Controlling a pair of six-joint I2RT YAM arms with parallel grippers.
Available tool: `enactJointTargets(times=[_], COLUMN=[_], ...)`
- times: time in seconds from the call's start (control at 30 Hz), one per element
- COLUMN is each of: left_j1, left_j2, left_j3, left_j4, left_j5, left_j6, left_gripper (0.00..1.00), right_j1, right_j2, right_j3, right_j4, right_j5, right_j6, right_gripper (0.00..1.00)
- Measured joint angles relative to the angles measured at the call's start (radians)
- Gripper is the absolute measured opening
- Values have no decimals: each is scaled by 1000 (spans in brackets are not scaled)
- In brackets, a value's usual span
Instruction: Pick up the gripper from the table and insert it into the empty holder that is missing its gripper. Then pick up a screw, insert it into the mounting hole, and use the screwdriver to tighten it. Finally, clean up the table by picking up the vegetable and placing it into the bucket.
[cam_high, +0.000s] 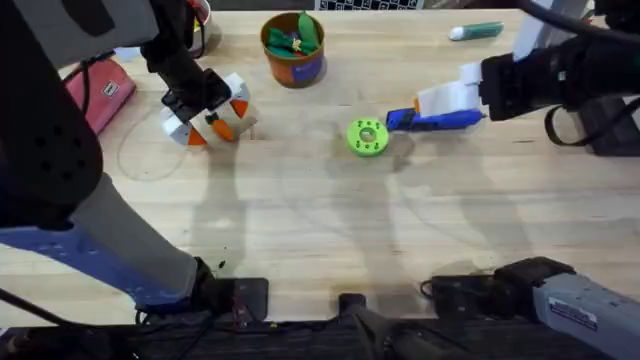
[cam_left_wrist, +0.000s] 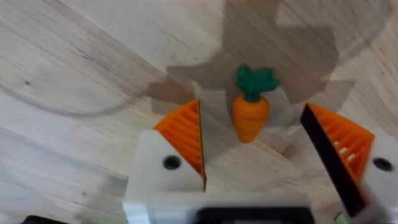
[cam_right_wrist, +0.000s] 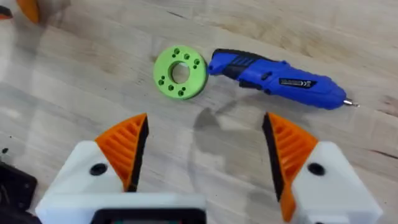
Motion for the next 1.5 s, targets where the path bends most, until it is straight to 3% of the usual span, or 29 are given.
enactJointTargets(times=[0.2,0.27,0.4,0.5,0.53,0.83,1.07,1.33,1.5], left_j1=[0,0,0,-1,-1,-1,-15,-129,-208], left_j2=[26,39,41,41,40,46,38,-15,-31], left_j3=[0,7,9,11,12,24,203,493,537], left_j4=[-14,-22,-25,-24,-26,-70,-140,-155,-58], left_j5=[1,-1,0,3,3,3,3,35,58], left_j6=[-2,-2,-3,-5,-2,1,76,265,319], left_gripper=[915,859,573,135,37,22,22,22,22], right_j1=[0,0,0,0,0,0,0,0,0], right_j2=[0,0,0,0,0,0,0,0,0], right_j3=[0,0,0,0,0,0,0,0,0], right_j4=[0,0,0,0,0,0,0,0,0], right_j5=[0,0,0,0,0,0,0,0,0], right_j6=[0,0,0,0,0,0,0,0,0], right_gripper=[994,994,994,994,994,994,994,994,994])
